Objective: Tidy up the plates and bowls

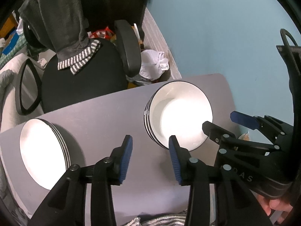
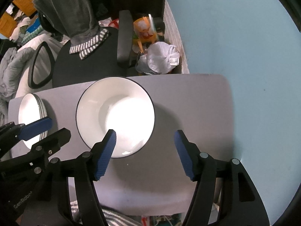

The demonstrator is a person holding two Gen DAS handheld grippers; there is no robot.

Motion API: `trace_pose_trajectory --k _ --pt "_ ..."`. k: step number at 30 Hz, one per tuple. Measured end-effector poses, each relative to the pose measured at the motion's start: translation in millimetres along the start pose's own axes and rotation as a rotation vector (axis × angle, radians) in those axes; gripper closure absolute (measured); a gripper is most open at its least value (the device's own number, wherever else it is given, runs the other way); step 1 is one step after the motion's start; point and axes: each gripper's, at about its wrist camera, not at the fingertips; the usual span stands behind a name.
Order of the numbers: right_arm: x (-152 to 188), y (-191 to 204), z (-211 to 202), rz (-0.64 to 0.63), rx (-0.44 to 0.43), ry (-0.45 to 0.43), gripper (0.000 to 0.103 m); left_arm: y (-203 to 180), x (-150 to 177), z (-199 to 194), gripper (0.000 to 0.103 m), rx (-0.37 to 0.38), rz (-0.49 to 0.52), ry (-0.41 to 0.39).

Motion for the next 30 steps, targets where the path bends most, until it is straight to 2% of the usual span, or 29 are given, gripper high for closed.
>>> trace_pose_trajectory --k 2,8,12,17,30 --pt "1.5 -1.2 -0.7 0.003 -0.002 0.003 0.039 0.8 2.6 -1.3 0.053 0.005 -0.006 -0.007" --pt "6.7 -6.7 -5.2 0.006 -0.008 0.008 0.039 4.2 8.3 -8.6 0.051 0.002 -0.028 -0.017" --pt "9.6 -10.1 -8.0 0.013 -0.010 0.003 0.039 6.4 12.8 -10.3 0.051 0.005 -0.059 -0.022" --pt "16.2 -14.9 -12.0 0.010 -0.014 -0.001 0.039 5.9 15.6 -12.9 0.051 -0.005 -0.047 -0.027" --pt "16.0 -20.7 -10.2 -0.009 -0.008 0.001 0.039 11.9 7.9 -0.2 0.051 0.000 -0.068 0.009"
Point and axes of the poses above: each gripper's, at about its wrist camera, not at the fingertips, and z roughly the way its jaws point, y to its left, x to its underside, and after that the axes turned 13 degrees about -y, right-handed
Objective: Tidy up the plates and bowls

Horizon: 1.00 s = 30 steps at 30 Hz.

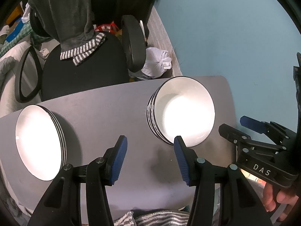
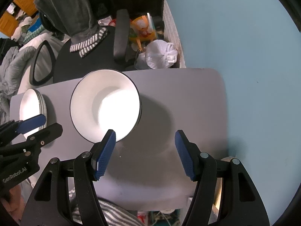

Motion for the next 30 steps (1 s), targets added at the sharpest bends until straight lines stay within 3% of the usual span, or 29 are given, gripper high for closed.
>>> trace_pose_trajectory --k 8,15,30 --pt "-5.5 -8.4 14.4 0.022 -0.037 0.023 0.039 -0.8 -6.9 10.6 0.050 -0.009 0.009 0.024" --pt "-13.4 -15.5 34.8 0.069 -0.127 0.054 0.039 1.1 -10.5 27.5 0.050 -0.009 -0.003 0.063" --pt "-23.6 -21.7 83.4 0.072 -0.156 0.120 0.039 8.8 -22.1 72.5 0.050 -0.025 -0.042 0.146"
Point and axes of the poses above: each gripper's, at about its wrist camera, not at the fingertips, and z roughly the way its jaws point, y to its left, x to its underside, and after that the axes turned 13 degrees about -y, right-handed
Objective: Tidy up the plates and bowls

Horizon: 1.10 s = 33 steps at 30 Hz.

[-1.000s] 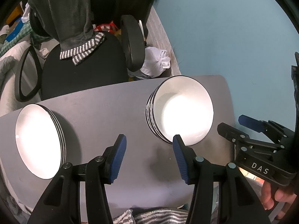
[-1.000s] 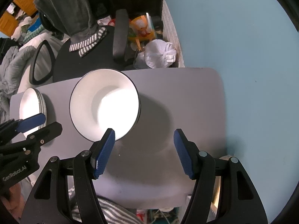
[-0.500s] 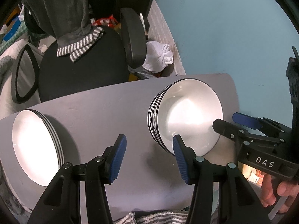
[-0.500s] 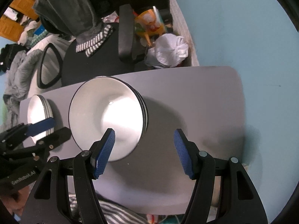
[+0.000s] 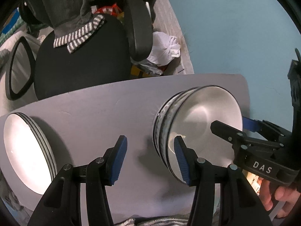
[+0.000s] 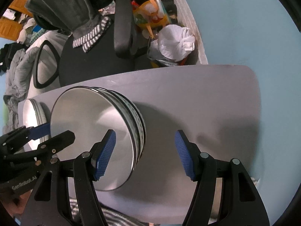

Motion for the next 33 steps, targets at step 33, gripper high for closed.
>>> trace_pose_trajectory --k 33 --pt "0.0 -3.5 15.6 -0.001 -0.071 0.022 0.051 3.9 -2.1 32.6 0.070 0.141 -0.075 0.126"
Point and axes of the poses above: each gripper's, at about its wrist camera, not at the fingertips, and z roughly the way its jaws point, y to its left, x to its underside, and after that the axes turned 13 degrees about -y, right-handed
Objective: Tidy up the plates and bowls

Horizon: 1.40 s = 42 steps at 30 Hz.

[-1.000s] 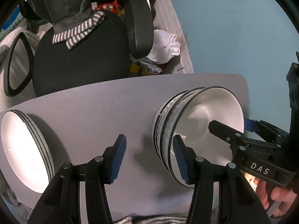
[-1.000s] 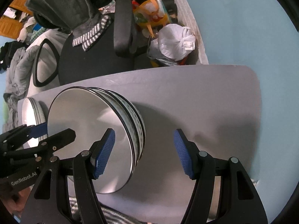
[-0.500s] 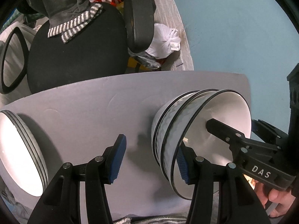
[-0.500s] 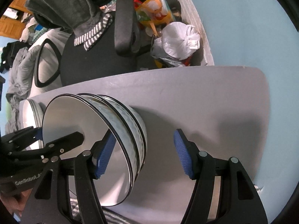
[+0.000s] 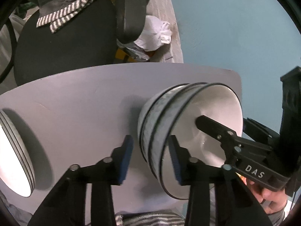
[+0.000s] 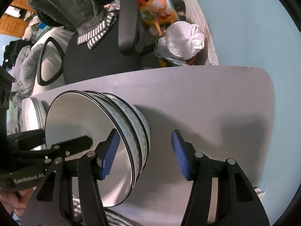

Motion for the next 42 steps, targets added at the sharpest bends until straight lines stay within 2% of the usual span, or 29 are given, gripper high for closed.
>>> trace_pose_trajectory --k 4,10,15,19,27,33,42 --pt "-2.7 4.7 0.5 -0.006 -0.035 0.017 0.073 -2.9 0.4 -1.5 0.073 -0.016 0.006 -0.002" --pt "-3.3 15.3 0.5 -0.063 -0.005 0.013 0.073 -4.4 2.1 -4.4 0.080 -0.041 0.037 -0.020" --pt "-2.6 18.2 0.2 -0.089 0.016 0.016 0.075 -3.9 4.6 -5.3 0.082 -0.043 0.049 -0.034" --pt "-3.8 16.1 -0.1 -0.099 0.025 0.039 0.082 -3.9 3.7 -4.8 0.082 -0.045 0.054 -0.034" --pt "-4.0 18.5 -0.6 -0.110 0.036 0.031 0.082 -3.2 3.4 -7.2 0.083 -0.049 0.046 -0.044" --pt "2.8 13.7 -3.4 -0.042 0.037 0.011 0.088 -4.5 6.9 -10.8 0.085 -0.074 0.045 -0.063" --pt "10.3 17.7 -3.2 0.006 0.039 0.018 0.088 -2.5 10.1 -13.7 0.086 -0.097 0.053 -0.054"
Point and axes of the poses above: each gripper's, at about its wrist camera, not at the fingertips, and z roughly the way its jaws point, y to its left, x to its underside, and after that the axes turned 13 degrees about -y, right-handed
